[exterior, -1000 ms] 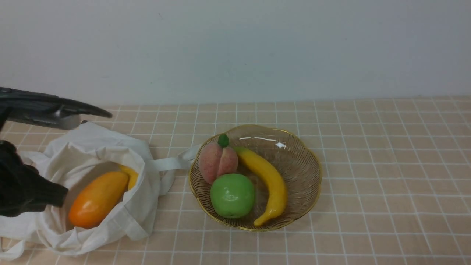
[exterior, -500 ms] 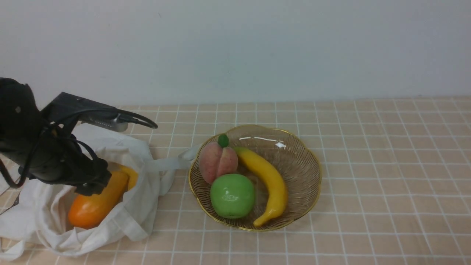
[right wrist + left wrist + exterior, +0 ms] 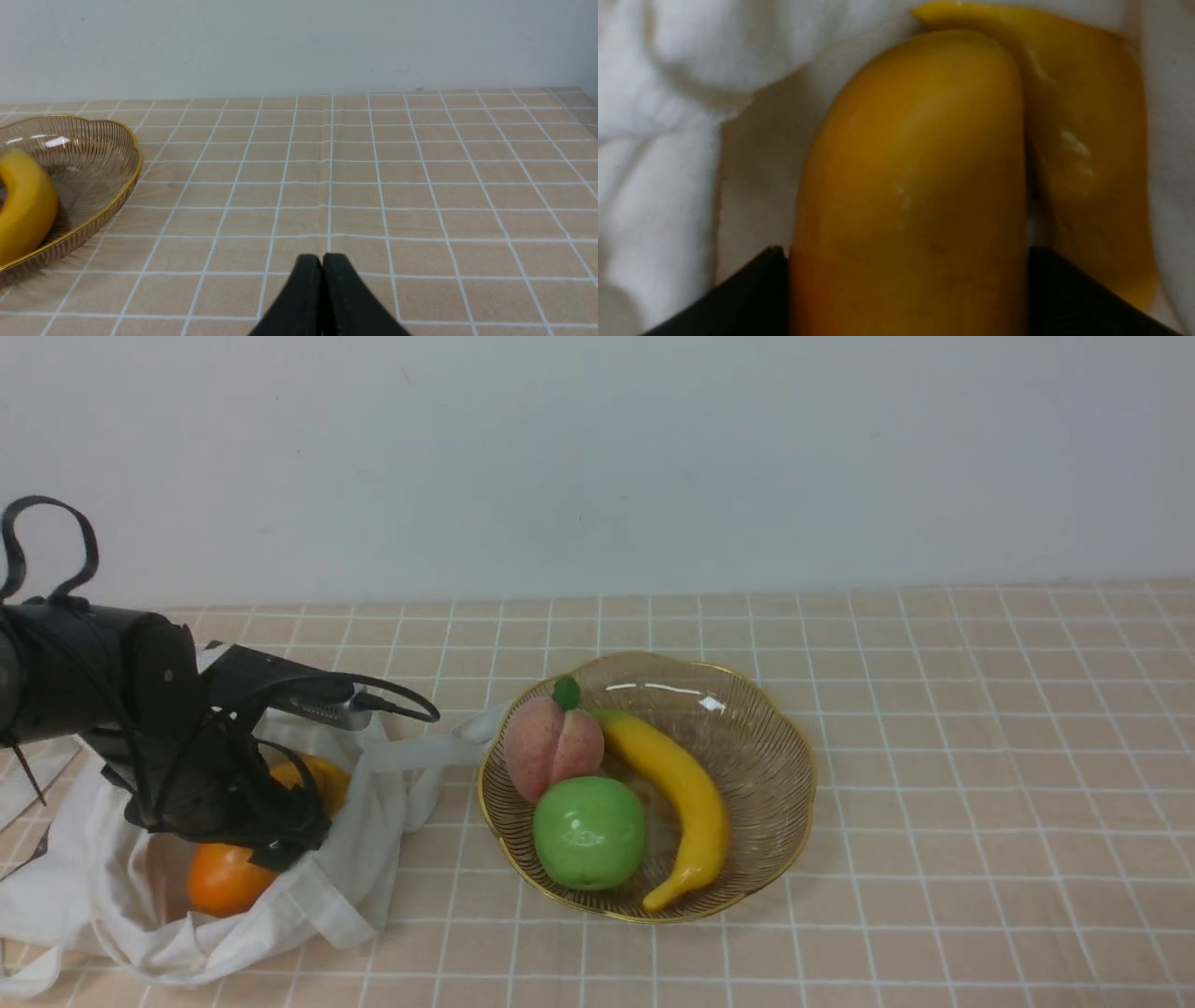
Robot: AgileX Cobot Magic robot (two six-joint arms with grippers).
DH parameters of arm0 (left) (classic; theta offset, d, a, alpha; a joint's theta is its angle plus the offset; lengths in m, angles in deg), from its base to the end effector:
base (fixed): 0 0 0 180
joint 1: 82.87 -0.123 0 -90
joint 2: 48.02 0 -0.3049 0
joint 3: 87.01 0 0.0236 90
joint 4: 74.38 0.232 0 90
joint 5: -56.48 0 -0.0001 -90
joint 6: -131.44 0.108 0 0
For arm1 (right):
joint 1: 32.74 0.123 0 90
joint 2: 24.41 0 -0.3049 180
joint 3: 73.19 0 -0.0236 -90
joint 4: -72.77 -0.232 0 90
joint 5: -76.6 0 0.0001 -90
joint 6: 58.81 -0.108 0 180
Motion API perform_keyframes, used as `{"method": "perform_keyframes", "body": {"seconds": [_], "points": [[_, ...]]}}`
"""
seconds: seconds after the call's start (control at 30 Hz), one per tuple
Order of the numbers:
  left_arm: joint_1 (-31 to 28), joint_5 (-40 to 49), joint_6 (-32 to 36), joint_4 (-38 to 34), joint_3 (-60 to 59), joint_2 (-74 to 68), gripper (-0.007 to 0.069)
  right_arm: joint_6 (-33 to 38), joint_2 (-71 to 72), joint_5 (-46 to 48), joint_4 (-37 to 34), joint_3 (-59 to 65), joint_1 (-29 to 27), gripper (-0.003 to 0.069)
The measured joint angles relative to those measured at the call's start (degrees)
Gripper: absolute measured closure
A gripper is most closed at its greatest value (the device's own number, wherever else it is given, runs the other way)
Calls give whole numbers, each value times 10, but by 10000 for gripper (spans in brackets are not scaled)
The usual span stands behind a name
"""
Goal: Take the fruit out of the bag on the brown coffee tablecloth and place them on the plate.
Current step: 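Reach into the cloth bag and grasp the fruit inside with the left gripper, then carry the mango from the white cloth bag to the fruit plate with the left gripper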
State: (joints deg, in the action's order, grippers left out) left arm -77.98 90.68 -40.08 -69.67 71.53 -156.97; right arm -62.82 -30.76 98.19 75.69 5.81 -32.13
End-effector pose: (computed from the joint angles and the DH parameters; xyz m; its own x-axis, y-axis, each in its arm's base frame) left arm 0.3189 -0.0223 0.1750 -0.9223 0.2938 -0.2512 0.2770 0.9556 0.1007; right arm 0.0296 -0.0017 0.1675 -0.2907 0.0195 -0.9566 0.0139 0.9998 0.0162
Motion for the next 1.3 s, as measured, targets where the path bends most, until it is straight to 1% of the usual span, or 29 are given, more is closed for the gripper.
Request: {"method": "perform_keyframes", "body": {"seconds": [0.07, 0.2, 0.23, 0.33, 0.4, 0.47, 0.57, 0.6, 0.63, 0.67, 0.77, 0.83, 0.87, 0.93, 0.97, 1.1, 1.17, 1.2, 1.3], "points": [[0, 8, -3, 0, 5, 0, 94, 0, 0, 0, 0, 0, 0, 676], [0, 74, -38, 15, 39, 26, 94, 0, 0, 0, 0, 0, 0, 676], [0, 108, -57, 20, 67, 58, 94, 0, 0, 0, 0, 0, 0, 676], [0, 173, -69, 18, 109, 106, 94, 0, 0, 0, 0, 0, 0, 676], [0, 214, -73, -5, 134, 145, 94, 0, 0, 0, 0, 0, 0, 676], [10, 231, -66, -57, 148, 182, 94, 0, 0, 0, 0, 0, 0, 676], [64, 197, -37, -140, 151, 203, 94, 0, 0, 0, 0, 0, 0, 676], [106, 151, -18, -182, 152, 199, 94, 0, 0, 0, 0, 0, 0, 676], [124, 125, -9, -196, 152, 190, 94, 0, 0, 0, 0, 0, 0, 676], [161, 66, 10, -217, 152, 174, 94, 0, 0, 0, 0, 0, 0, 676], [230, -66, 34, -233, 158, 103, 94, 0, 0, 0, 0, 0, 0, 676], [259, -99, 32, -234, 173, 57, 94, 0, 0, 0, 0, 0, 0, 676], [275, -100, 22, -235, 192, 16, 94, 0, 0, 0, 0, 0, 0, 676], [287, -89, 6, -234, 218, -36, 94, 0, 0, 0, 0, 0, 0, 676], [287, -89, 6, -234, 218, -41, 94, 0, 0, 0, 0, 0, 0, 676], [290, -34, -35, -233, 294, -137, 94, 0, 0, 0, 0, 0, 0, 676], [290, -25, -48, -233, 310, -154, 82, 0, 0, 0, 0, 0, 0, 676], [290, -21, -53, -233, 317, -159, 61, 0, 0, 0, 0, 0, 0, 676], [290, 7, -64, -220, 340, -162, -34, 0, 0, 0, 0, 0, 0, 676]]}}
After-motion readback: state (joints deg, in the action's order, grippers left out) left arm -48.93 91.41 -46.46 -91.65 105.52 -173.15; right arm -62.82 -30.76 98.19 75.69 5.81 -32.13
